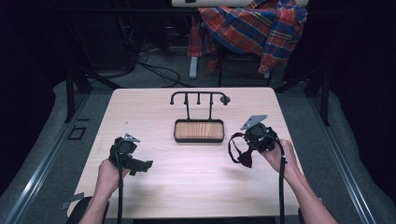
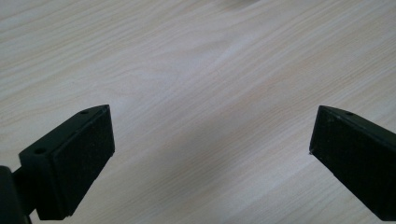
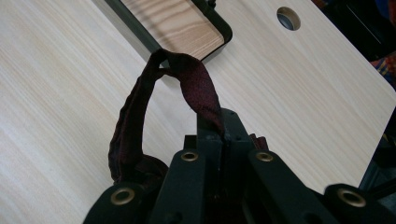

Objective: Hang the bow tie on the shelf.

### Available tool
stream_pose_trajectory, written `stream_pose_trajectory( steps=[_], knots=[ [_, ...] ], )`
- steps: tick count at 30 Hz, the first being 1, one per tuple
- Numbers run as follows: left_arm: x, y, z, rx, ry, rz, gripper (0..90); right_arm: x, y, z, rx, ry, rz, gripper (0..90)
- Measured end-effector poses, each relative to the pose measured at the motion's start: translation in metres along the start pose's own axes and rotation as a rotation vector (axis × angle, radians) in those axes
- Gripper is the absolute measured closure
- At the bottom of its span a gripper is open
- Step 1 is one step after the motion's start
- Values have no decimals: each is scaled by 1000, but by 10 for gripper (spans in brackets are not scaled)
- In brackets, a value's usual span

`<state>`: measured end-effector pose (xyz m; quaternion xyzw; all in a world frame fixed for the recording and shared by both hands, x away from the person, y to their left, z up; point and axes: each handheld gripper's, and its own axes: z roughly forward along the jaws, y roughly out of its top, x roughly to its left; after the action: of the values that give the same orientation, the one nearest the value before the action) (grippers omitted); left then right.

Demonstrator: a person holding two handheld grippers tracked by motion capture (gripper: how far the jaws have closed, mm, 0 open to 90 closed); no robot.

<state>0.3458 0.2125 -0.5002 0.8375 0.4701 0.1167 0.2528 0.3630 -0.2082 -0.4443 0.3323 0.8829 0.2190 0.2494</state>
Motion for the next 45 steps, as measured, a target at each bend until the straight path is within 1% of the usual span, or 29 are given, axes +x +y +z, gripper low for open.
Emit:
stream_pose_trajectory(
  steps=[6, 12, 16, 17, 22, 23, 28, 36, 40, 45],
  knots=[
    [0, 0, 0, 0, -1, -2, 1, -3, 8, 0, -22, 4, 13, 886],
    [0, 0, 0, 0, -2, -1, 2, -5, 16, 2, -29, 8, 19, 886],
    [1, 0, 0, 0, -1, -1, 1, -6, 20, 3, -27, 9, 14, 886],
    [0, 0, 0, 1, -2, 0, 2, -7, 22, 4, -37, 10, 20, 886],
    [1, -1, 0, 1, 0, -1, 2, -10, 27, 4, -40, 9, 27, 887],
    [1, -1, -1, 2, -1, -2, 2, -10, 29, 4, -51, 11, 32, 886],
    [1, -1, 0, 2, -1, -1, 2, -11, 34, 6, -52, 15, 29, 886],
    [1, -1, 0, 2, 0, -2, 2, -16, 42, 8, -65, 20, 45, 886],
    [1, -1, -1, 3, -1, -1, 2, -18, 48, 7, -85, 20, 56, 886],
    [1, -1, -1, 4, -1, -2, 2, -19, 54, 7, -96, 19, 61, 887]
  ],
)
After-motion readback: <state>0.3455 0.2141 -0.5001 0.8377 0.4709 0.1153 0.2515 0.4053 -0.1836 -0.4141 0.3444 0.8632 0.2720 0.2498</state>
